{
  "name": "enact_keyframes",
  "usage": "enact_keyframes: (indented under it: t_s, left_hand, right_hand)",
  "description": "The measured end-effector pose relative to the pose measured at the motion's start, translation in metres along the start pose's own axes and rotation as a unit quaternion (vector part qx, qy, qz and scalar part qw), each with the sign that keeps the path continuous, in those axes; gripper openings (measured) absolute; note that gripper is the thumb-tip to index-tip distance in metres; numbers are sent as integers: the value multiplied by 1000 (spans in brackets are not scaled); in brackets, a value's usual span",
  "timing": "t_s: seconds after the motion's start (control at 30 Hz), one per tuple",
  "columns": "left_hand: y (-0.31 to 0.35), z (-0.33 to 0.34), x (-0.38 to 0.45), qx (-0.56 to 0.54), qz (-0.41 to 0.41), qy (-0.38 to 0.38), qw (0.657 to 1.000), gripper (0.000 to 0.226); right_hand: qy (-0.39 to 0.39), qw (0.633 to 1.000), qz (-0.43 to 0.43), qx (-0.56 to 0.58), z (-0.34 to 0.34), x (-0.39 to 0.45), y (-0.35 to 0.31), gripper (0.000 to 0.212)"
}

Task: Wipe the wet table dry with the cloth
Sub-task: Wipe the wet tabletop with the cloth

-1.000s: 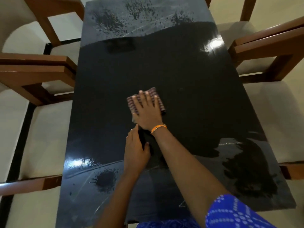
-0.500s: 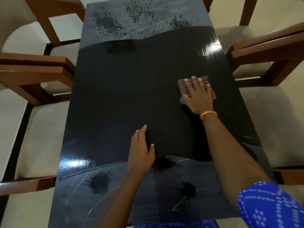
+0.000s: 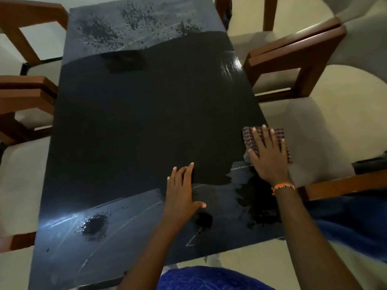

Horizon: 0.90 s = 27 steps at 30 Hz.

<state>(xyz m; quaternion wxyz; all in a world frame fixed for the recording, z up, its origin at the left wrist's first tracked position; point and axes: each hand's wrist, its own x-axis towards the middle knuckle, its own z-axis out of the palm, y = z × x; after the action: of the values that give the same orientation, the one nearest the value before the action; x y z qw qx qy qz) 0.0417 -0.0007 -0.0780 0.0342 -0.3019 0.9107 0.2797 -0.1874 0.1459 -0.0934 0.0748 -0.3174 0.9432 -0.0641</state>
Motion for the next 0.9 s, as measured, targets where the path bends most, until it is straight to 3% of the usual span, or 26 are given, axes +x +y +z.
enact_keyframes:
  t_s: [0.13, 0.27, 0.4, 0.6, 0.73, 0.9]
  left_hand:
    - [6, 9, -8, 17, -1, 2, 1000, 113]
    - [2, 12, -31, 5, 6, 60, 998, 92]
    - [-17, 14, -74, -4, -28, 106, 994, 67]
    - [-43, 7, -107, 27, -98, 131, 986, 58]
    - [-42, 5, -101, 39, -77, 129, 988, 50]
    - [-43, 11, -101, 28, -44, 117, 992, 46]
  right_hand:
    - [15, 1000, 15, -5, 6, -55, 5, 65]
    - [0, 999, 15, -29, 14, -70, -26, 70]
    - [-21, 997, -75, -3, 24, -69, -92, 68]
    - [-73, 973, -210, 62, 35, -90, -182, 67]
    - [-49, 969, -234, 66, 32, -85, -163, 65]
    - [7, 993, -114, 15, 26, -72, -94, 70]
